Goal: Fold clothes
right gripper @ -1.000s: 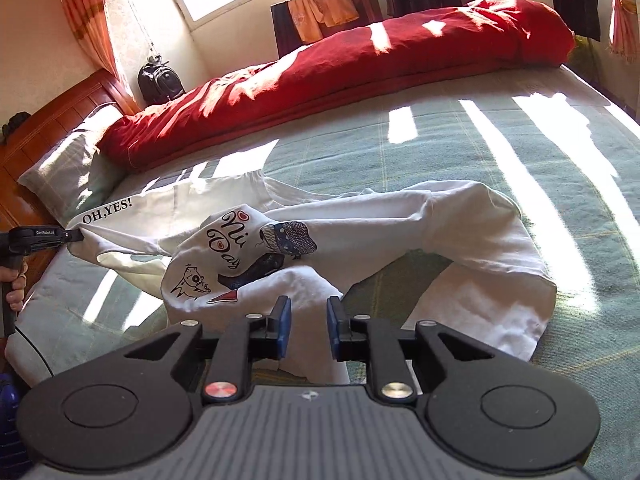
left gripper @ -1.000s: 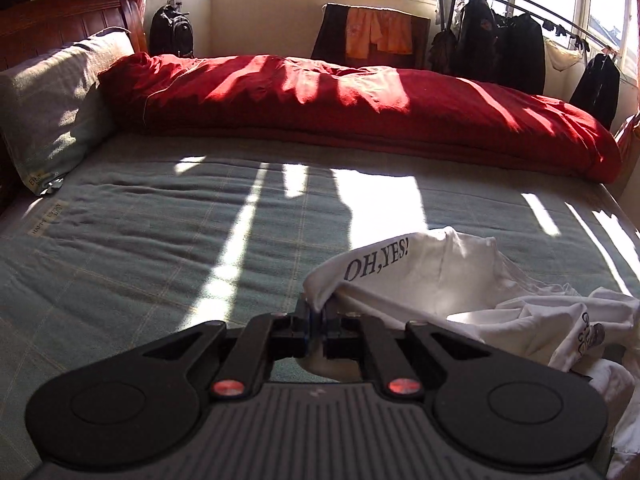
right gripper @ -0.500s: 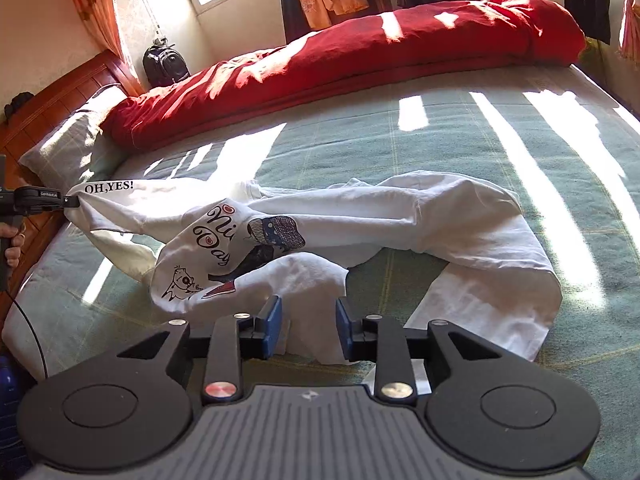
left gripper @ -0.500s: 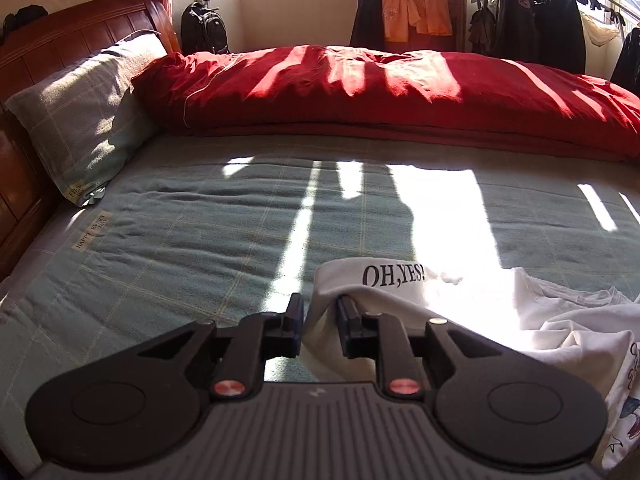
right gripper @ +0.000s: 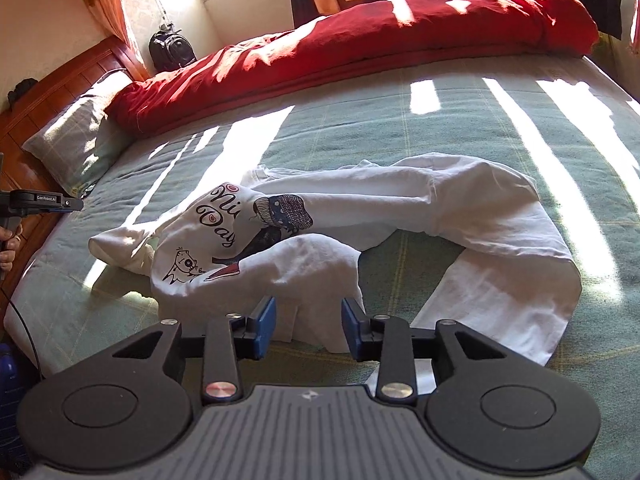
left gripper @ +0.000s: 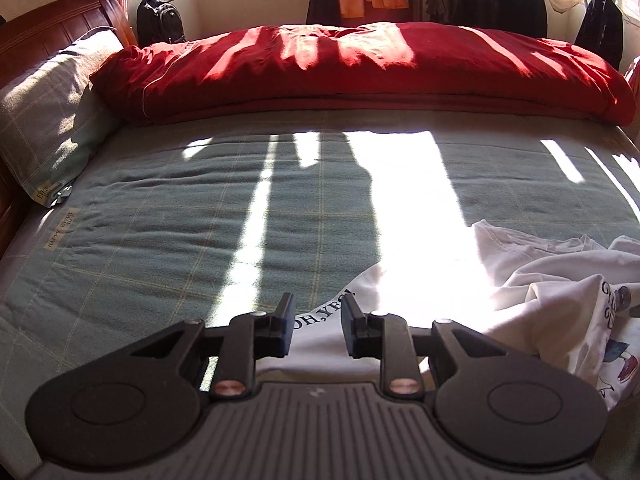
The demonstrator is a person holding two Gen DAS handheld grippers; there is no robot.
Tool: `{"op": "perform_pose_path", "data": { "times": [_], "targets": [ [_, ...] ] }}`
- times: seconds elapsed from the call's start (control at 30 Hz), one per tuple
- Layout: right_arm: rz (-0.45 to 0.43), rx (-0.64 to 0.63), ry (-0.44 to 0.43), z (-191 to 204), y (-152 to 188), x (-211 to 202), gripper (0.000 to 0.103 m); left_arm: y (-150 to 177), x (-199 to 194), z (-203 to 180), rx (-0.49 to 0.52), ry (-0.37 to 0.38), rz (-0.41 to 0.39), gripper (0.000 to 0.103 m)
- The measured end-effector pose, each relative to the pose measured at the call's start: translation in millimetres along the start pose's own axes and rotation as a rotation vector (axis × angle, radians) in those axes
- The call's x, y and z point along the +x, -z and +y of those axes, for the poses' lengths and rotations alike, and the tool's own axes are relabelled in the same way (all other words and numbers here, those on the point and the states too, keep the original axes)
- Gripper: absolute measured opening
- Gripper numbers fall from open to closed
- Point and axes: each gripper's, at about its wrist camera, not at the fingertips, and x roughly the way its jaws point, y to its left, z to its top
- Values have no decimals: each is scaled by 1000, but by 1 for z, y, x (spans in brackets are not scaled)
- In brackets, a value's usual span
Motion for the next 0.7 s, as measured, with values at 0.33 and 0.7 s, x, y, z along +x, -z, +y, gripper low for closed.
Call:
{"op": "perform_pose_path", "data": {
  "times": [0.33, 0.7],
  "targets": [
    [42, -209, 95, -50, -91, 31, 45, -39, 64, -69, 177, 186, 14, 32],
    [167, -320, -11, -109, -183, 160, 52, -68, 170, -132, 416, 372, 58, 34]
  ]
}}
